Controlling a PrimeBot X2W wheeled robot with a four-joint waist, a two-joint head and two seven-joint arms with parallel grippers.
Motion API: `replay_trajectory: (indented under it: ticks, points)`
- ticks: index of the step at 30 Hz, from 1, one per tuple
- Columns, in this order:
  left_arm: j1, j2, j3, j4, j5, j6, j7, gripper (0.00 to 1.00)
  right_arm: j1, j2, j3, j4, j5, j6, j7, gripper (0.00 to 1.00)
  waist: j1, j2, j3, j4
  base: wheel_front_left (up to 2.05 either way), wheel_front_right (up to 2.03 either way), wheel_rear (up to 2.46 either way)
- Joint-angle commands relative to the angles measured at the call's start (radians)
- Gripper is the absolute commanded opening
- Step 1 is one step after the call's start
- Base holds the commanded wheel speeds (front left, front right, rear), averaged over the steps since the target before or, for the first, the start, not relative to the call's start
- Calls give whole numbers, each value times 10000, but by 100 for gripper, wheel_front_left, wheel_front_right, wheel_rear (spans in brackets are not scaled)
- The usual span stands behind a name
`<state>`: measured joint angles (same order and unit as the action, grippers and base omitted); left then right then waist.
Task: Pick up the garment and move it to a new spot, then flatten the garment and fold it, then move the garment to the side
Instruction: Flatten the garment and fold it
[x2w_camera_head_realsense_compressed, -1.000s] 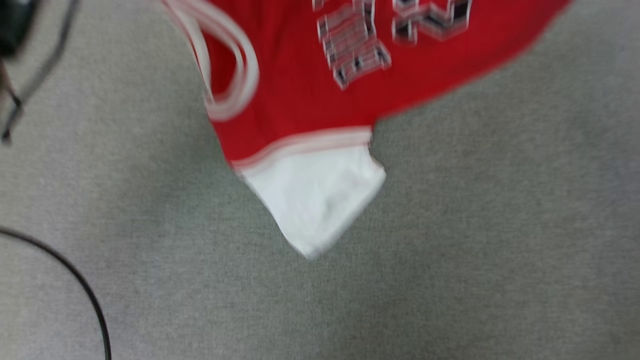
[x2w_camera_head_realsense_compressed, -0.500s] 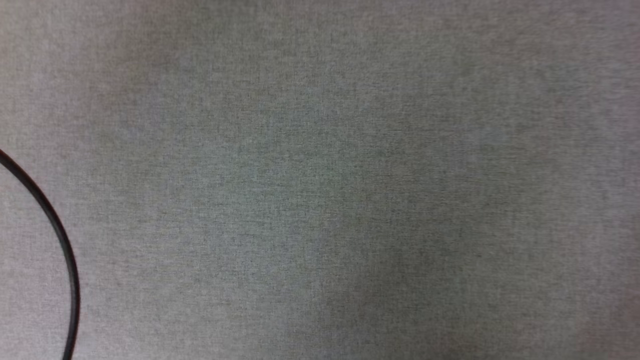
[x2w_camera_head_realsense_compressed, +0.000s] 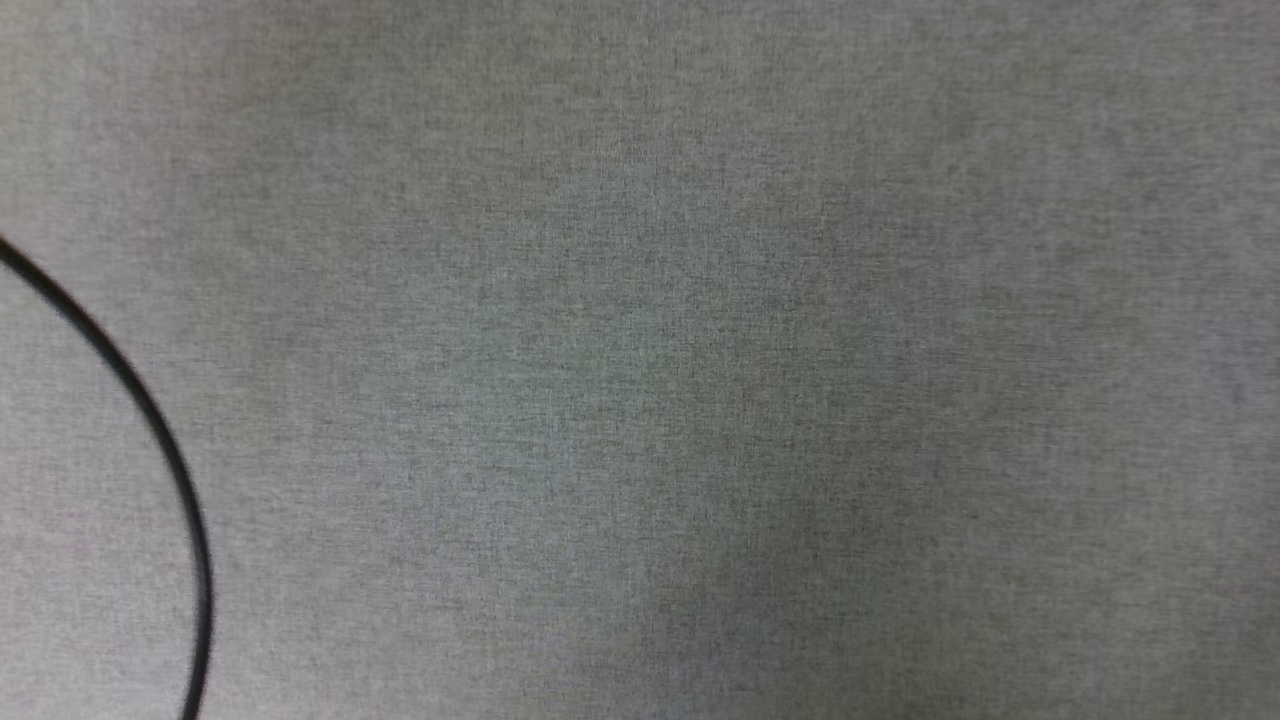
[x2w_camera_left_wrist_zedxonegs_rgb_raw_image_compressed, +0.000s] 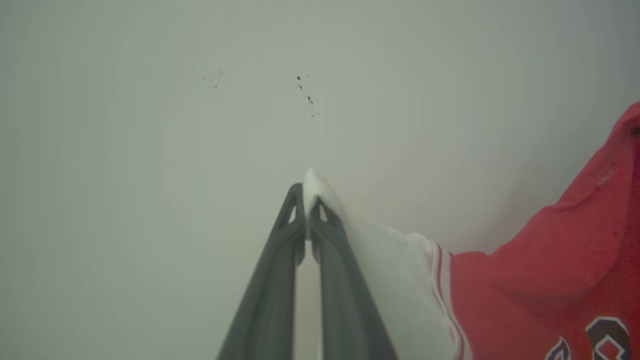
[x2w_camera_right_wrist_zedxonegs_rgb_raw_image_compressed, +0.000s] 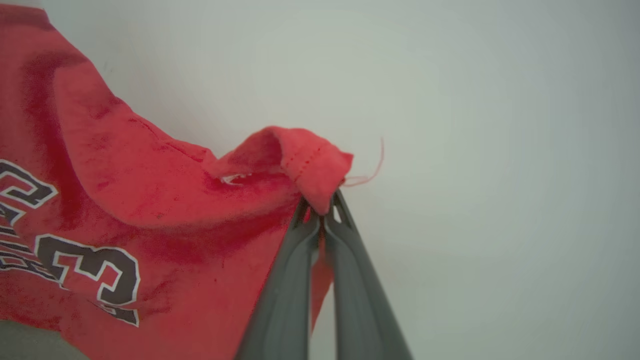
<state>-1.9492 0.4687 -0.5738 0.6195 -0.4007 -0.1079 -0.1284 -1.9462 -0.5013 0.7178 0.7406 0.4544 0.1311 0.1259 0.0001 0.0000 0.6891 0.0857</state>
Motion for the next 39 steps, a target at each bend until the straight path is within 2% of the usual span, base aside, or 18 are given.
replay_trajectory:
  ticks: [1,6,8,10,15,22,28,36,39]
  points:
    - [414,-37,-19,118,-120,-23,-115,0,495,108,209,184,173,-7,-202,0,-1,0,-163,-46,0,0,0]
    - [2215,24,-416,582,-328,-64,-483,0,1904,285,1074,653,853,-7,-865,0,-1,0,-701,-152,0,0,0]
    - [3454,84,-499,686,-563,-77,-813,0,2842,358,1561,693,1242,-7,-1296,0,-1,0,-1076,-180,0,0,0]
    - [3840,111,-526,677,-616,-77,-901,0,3150,342,1739,667,1378,-7,-1401,0,-1,0,-1211,-185,0,0,0]
    - [5972,160,-631,284,-985,57,-1178,0,4708,89,2623,407,2000,-7,-1754,0,-1,0,-1933,-216,0,0,0]
    - [9456,425,-621,-1413,-1531,902,-1291,0,6993,-210,3359,-114,2842,-7,-2156,0,-1,0,-3178,-206,0,0,0]
    - [12544,809,-907,-3003,-2070,1597,-1120,0,8812,-824,3840,-622,3522,-7,-2445,0,-1,0,-4085,-155,0,0,0]
    - [15897,1093,-1553,-4302,-2688,2285,-814,0,11307,-1678,4078,-1141,4336,-7,-2790,0,-1,0,-5182,-134,0,0,0]
    - [16963,1222,-1496,-4693,-3137,2617,-759,0,12073,-1935,4085,-1321,4416,-7,-2907,0,-1,0,-5505,-200,0,0,0]
